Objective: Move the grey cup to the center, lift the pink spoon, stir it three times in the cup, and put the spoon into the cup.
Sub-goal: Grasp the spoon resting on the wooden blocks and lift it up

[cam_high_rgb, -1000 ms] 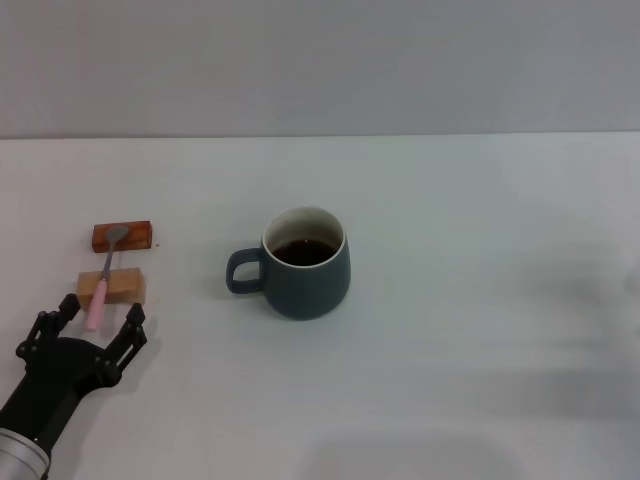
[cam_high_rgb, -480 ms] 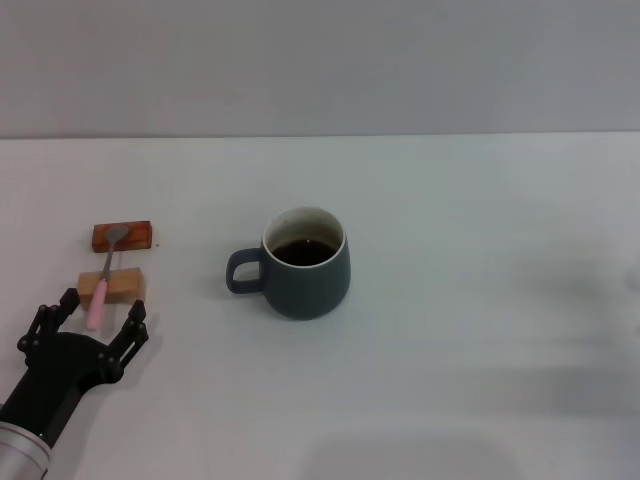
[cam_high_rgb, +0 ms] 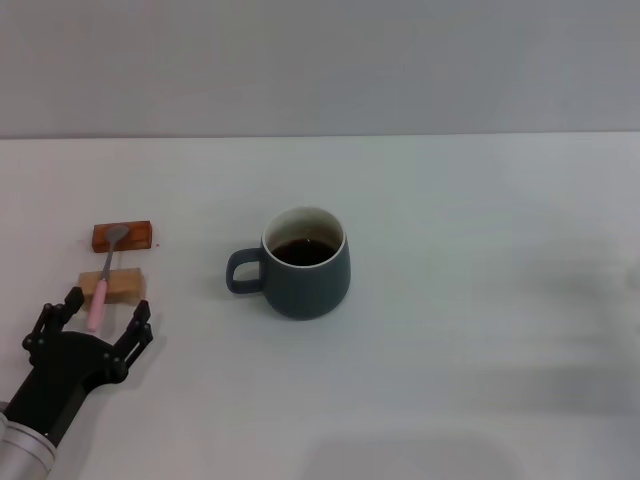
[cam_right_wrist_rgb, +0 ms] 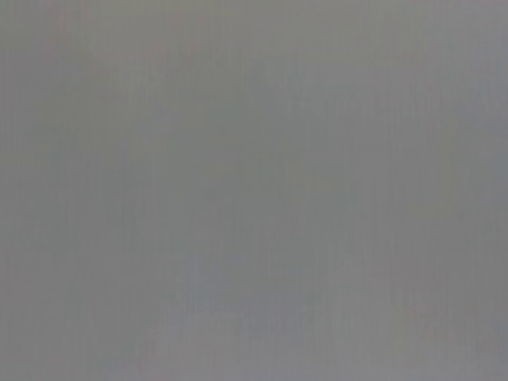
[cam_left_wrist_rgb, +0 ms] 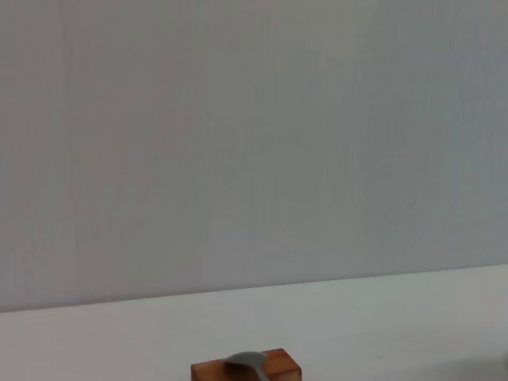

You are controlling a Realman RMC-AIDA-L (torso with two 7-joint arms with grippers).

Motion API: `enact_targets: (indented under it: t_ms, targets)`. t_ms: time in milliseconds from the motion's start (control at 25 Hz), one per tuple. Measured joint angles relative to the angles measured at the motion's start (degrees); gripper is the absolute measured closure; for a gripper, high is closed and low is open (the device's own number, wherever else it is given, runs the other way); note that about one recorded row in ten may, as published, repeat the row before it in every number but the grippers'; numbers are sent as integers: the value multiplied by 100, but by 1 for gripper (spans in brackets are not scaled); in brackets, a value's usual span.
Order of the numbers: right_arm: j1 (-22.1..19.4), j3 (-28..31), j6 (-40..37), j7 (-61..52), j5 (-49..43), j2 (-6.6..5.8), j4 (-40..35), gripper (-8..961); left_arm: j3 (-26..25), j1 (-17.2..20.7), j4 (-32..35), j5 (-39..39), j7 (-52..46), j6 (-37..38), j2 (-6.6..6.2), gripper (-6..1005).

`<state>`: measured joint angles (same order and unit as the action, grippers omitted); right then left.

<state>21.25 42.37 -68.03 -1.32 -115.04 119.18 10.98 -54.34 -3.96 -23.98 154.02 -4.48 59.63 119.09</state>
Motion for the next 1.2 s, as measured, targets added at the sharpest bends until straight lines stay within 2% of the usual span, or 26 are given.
enact_targets:
  t_ms: [1080, 1200]
  targets:
    - [46, -36, 1, 0, 8, 0, 0, 954, 29, -52, -22, -232, 0, -213, 0, 287]
    - [46, -36, 1, 0, 6, 0, 0, 954, 29, -51, -28, -233, 0, -210, 0, 330]
